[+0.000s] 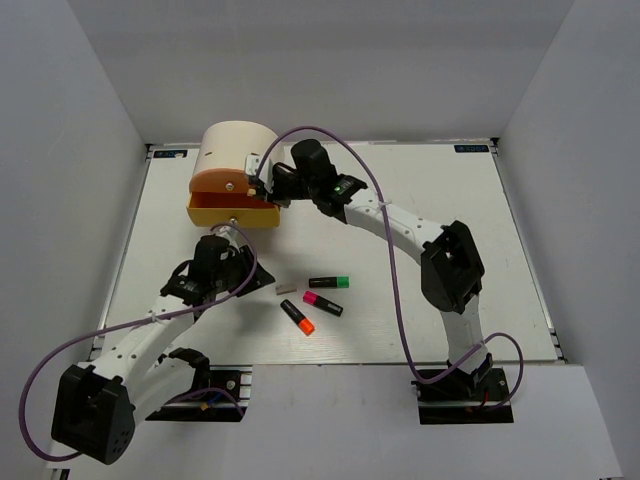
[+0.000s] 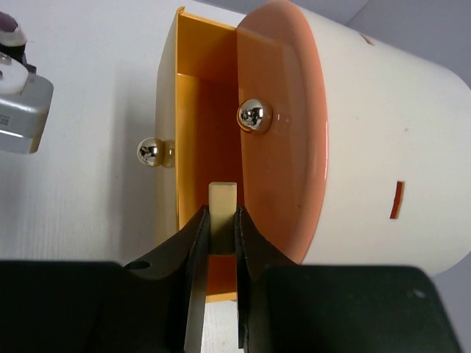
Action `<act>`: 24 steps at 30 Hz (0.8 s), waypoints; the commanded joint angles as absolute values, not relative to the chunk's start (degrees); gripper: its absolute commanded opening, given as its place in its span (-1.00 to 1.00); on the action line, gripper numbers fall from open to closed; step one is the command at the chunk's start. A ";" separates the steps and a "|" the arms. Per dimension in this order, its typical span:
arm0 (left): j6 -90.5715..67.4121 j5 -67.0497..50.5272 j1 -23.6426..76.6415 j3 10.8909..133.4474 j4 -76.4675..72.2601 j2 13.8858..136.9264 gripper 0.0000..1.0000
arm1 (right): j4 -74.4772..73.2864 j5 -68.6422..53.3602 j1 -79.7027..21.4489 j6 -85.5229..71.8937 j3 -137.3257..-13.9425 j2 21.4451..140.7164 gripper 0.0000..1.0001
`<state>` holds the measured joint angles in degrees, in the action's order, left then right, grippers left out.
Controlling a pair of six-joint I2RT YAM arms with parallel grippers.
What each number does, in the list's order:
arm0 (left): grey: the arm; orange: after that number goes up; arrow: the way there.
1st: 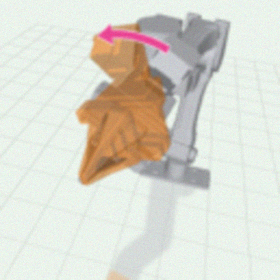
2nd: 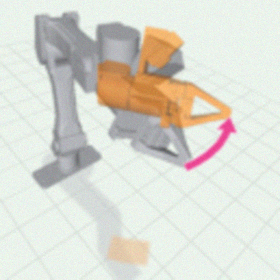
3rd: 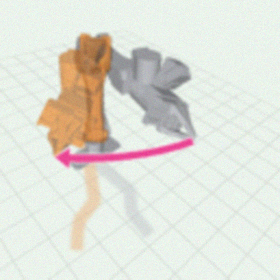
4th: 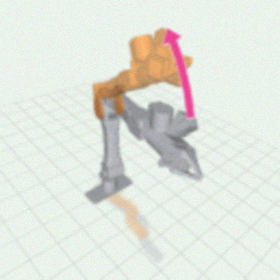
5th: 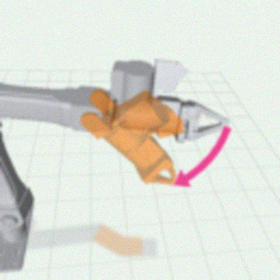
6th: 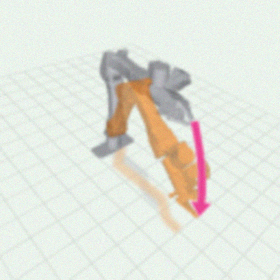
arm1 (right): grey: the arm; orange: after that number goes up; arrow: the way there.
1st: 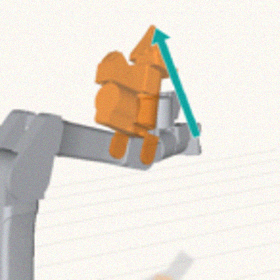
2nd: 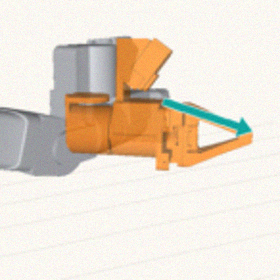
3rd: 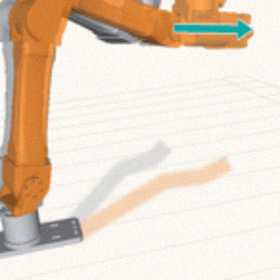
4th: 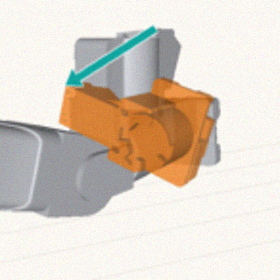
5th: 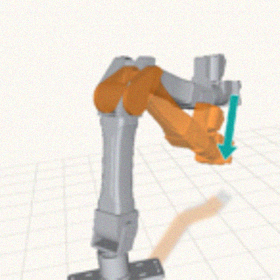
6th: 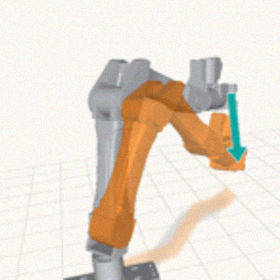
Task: Sort the stationery into containers
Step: Place the stationery in the drawer.
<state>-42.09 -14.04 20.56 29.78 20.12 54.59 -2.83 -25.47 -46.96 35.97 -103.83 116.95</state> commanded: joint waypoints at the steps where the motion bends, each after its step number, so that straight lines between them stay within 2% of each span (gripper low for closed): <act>1: -42.19 -12.83 21.88 30.50 21.09 53.61 -0.04 | 0.97 -24.17 -47.29 36.03 -105.03 116.02 -0.85; 3: -42.19 -12.22 21.88 31.03 21.09 54.14 -0.04 | 1.14 -24.35 -47.29 36.39 -103.98 115.67 -0.68; 9: -41.57 -11.17 23.91 32.87 21.62 55.81 -0.04 | 1.76 -22.94 -47.29 37.00 -102.57 115.40 -0.50; 15: -39.73 -10.11 25.66 35.06 23.37 56.34 -0.01 | 2.20 -22.32 -47.20 37.26 -102.04 115.40 -0.37; 24: -39.20 -8.44 28.73 36.12 24.52 57.48 0.03 | 2.29 -22.59 -47.29 37.27 -100.20 114.08 -0.29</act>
<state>-40.07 -9.78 27.70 33.78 23.62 57.10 0.03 -22.63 -47.16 36.82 -100.68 116.95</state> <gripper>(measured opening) 0.515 0.353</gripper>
